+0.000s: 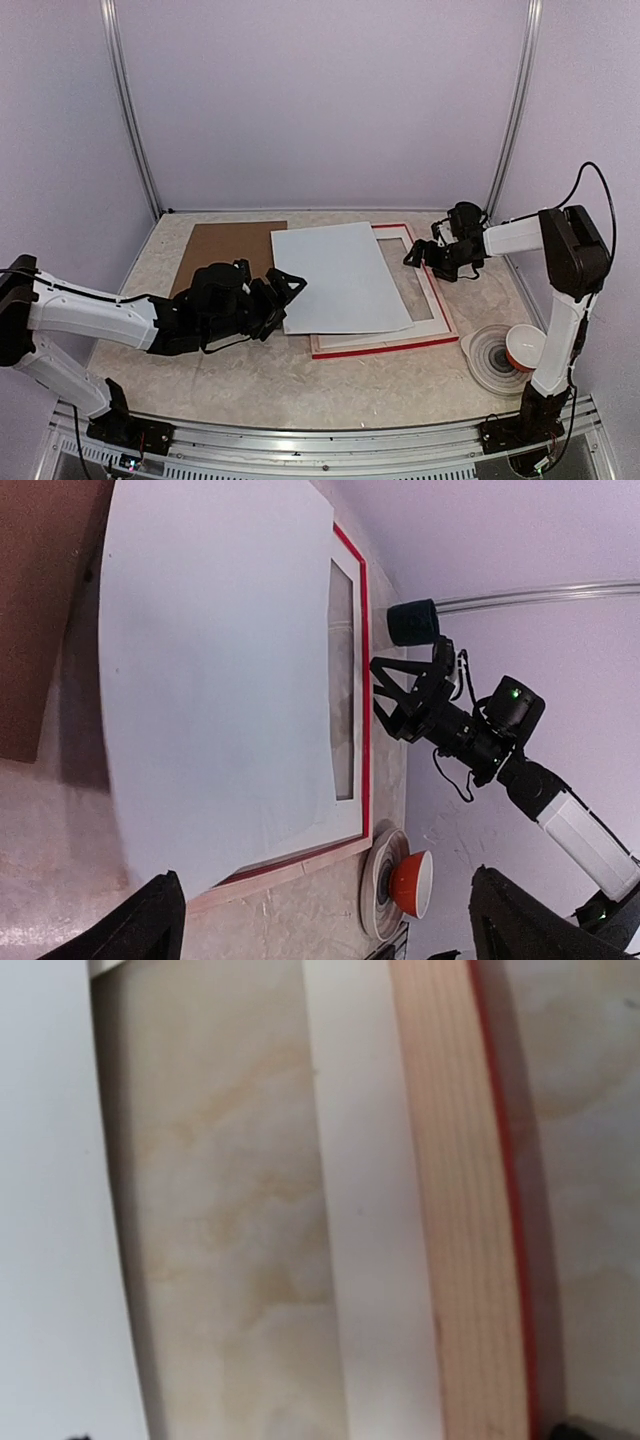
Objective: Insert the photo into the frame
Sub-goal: Move the frame body to the center of the board.
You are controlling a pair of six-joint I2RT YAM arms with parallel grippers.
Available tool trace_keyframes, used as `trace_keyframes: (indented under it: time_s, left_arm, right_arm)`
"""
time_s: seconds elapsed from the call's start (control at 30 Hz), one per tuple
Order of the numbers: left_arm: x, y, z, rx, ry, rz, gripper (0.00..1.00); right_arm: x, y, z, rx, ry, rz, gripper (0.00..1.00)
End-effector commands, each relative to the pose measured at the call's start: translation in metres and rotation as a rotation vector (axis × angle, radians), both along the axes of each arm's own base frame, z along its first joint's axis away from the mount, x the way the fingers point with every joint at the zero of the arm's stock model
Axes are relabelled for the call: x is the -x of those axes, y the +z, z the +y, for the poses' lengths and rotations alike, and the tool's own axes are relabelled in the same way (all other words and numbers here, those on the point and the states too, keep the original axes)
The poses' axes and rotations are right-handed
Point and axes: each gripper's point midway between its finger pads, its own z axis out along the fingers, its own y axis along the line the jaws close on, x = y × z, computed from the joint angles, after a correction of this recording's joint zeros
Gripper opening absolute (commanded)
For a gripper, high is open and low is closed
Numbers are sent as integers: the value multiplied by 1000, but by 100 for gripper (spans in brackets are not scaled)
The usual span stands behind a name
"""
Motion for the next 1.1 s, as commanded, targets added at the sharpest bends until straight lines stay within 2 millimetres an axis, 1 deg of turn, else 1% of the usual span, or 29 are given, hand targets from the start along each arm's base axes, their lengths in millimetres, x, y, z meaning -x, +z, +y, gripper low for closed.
trace_keyframes:
  time_s: [0.0,0.03,0.13,0.2,0.23,0.3,0.4,0.43,0.47,0.5,0.53,0.57,0.6,0.63,0.67,0.7,0.73,0.87,0.9,0.97,1.07]
  left_arm:
    - [-4,9,22,-80,10,-25,99]
    - [-5,16,24,-74,11,-34,99]
    - [-7,27,28,-94,11,-51,99]
    - [-11,35,35,-114,22,-70,99]
    - [-15,36,41,-137,40,-78,99]
    - [-28,31,60,-191,88,-84,99]
    - [-55,17,90,-280,159,-104,99]
    - [-67,12,101,-303,183,-107,99]
    - [-76,8,107,-325,190,-107,99]
    - [-86,-2,110,-359,189,-103,99]
    - [-94,-6,110,-377,180,-100,99]
    - [-102,-16,109,-401,160,-91,99]
    - [-110,-18,104,-410,132,-99,99]
    - [-117,-35,101,-446,105,-76,99]
    - [-124,-43,98,-472,90,-68,99]
    - [-130,-47,94,-482,76,-68,98]
    - [-135,-59,90,-498,57,-55,97]
    - [-151,-73,77,-517,28,-47,90]
    - [-155,-73,75,-518,31,-48,88]
    - [-158,-75,75,-523,36,-48,86]
    - [-161,-80,80,-544,38,-40,86]
  right_arm:
    - [-2,-3,13,-77,39,9,99]
    - [-2,-3,15,-80,44,9,99]
    - [-2,-2,19,-83,53,9,99]
    - [-1,-1,21,-84,57,11,99]
    - [0,-1,23,-84,62,12,99]
    - [1,0,27,-78,69,12,99]
    - [2,1,34,-65,81,6,99]
    - [3,0,35,-62,83,9,99]
    - [4,0,37,-60,86,11,99]
    - [4,-1,38,-59,90,14,99]
    - [5,-1,40,-56,95,14,99]
    - [6,-2,41,-53,98,16,99]
    - [6,-2,43,-51,105,14,99]
    - [7,-2,45,-50,111,14,99]
    - [8,-3,47,-49,117,13,99]
    - [9,-3,49,-47,122,12,99]
    - [10,-4,52,-44,129,12,99]
    - [13,-7,58,-35,148,18,99]
    - [14,-7,59,-34,150,18,99]
    - [14,-6,60,-33,153,15,99]
    - [15,-3,62,-36,158,12,99]
